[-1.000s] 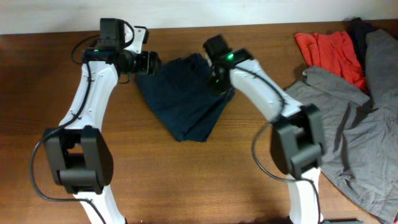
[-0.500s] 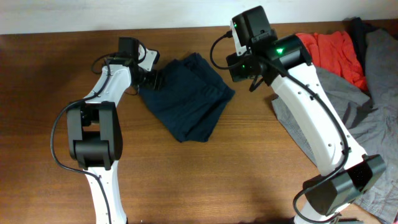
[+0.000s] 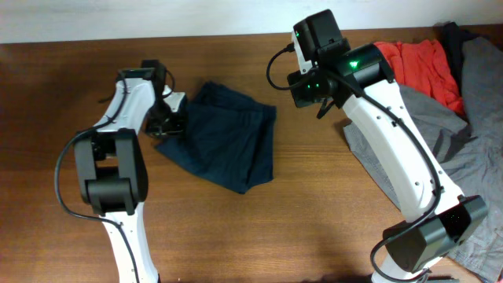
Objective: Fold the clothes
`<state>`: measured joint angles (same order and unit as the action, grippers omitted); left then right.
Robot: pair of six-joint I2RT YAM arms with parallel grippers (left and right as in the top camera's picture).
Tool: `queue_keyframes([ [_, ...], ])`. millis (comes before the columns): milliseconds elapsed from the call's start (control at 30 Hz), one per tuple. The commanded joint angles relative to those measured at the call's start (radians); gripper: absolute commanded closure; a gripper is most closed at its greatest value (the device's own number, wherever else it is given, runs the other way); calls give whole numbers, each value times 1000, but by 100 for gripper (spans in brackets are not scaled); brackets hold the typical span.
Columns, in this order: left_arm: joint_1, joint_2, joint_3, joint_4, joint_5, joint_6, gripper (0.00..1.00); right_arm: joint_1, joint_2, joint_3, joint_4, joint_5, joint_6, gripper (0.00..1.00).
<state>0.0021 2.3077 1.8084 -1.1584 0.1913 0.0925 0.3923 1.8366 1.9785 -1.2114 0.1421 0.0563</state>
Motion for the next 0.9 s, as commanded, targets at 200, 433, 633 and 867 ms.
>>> queue_keyframes([
  [200, 50, 14, -27, -6, -26, -29, 93, 5, 2, 2, -15, 19, 5, 79],
  [433, 207, -58, -22, 7, -174, -77, 95, 5, 2, 1, -34, 20, 4, 79],
  [633, 362, -90, 6, 77, -150, 29, 94, 5, 2, 1, -31, 20, 5, 79],
  [867, 485, -90, 17, 258, -240, 71, 93, 5, 2, 1, -44, 19, 12, 79],
])
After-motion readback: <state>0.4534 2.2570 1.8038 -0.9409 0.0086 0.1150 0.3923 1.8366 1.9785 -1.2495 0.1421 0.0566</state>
